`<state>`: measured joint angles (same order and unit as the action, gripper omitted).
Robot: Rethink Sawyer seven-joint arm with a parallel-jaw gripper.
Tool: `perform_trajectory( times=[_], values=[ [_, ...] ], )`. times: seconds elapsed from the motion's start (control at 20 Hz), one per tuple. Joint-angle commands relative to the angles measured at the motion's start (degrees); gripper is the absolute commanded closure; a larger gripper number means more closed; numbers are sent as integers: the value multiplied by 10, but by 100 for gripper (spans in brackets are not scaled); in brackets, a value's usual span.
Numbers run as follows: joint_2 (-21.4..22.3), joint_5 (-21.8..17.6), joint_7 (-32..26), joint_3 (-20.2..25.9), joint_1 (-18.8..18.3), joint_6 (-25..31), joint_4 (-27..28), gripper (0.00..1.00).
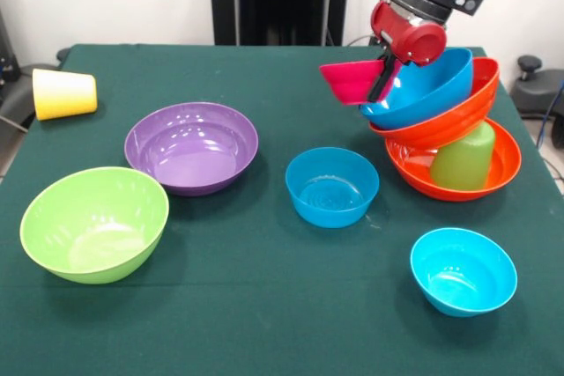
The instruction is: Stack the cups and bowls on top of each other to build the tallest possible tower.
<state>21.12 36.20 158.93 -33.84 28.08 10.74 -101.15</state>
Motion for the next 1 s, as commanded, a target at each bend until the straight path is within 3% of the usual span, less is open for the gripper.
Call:
perform_trajectory(
  times=[0.05,0.25,0.7,1.0],
  values=[
    [-3,7,76,90,-5,5,21,100],
    [8,3,69,98,-11,1,11,100],
    [78,16,72,141,-25,44,-8,100],
    [74,24,95,129,-13,75,14,100]
  ],
)
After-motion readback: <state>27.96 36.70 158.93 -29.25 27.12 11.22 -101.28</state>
